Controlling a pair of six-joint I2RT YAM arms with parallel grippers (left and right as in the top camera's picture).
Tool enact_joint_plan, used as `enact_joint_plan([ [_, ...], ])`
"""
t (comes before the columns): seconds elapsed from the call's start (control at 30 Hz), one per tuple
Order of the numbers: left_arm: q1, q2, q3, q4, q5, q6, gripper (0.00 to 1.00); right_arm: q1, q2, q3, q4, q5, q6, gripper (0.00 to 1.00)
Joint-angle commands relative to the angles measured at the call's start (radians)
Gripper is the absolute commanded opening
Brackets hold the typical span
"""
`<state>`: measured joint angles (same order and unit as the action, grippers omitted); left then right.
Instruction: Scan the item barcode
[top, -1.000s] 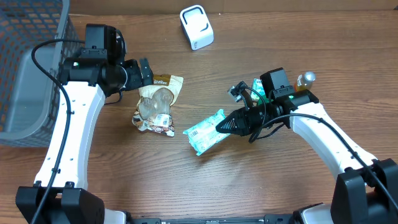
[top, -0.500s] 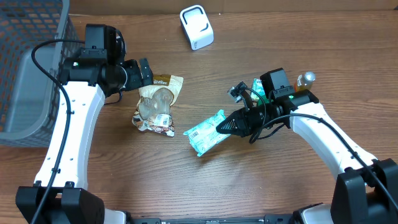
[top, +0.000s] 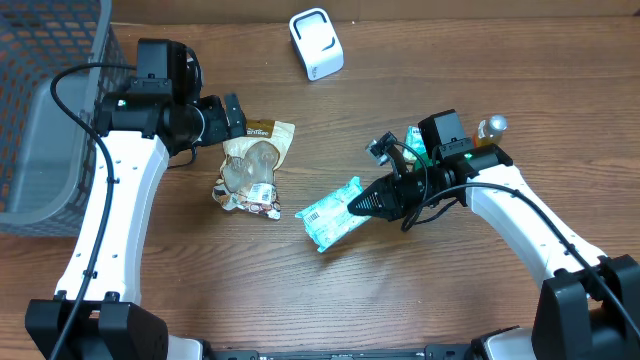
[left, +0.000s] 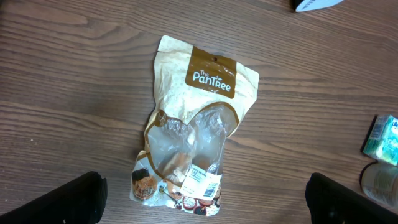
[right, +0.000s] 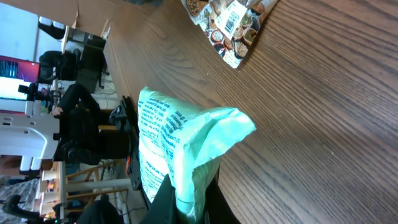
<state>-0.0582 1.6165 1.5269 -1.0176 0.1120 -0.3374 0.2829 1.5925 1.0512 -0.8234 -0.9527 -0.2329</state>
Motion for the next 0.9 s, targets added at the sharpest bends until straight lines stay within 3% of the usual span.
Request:
enact_joint_plan([
  [0.0,0.001,0.002,-0.002,0.001,0.008,0.009,1.0,-0.003,-0.024,0.006,0.002,-0.017,-0.011,0.04],
  [0.87,0.001,0.002,-0.002,0.001,0.008,0.009,1.0,-0.003,-0.024,0.006,0.002,0.02,-0.011,0.04],
])
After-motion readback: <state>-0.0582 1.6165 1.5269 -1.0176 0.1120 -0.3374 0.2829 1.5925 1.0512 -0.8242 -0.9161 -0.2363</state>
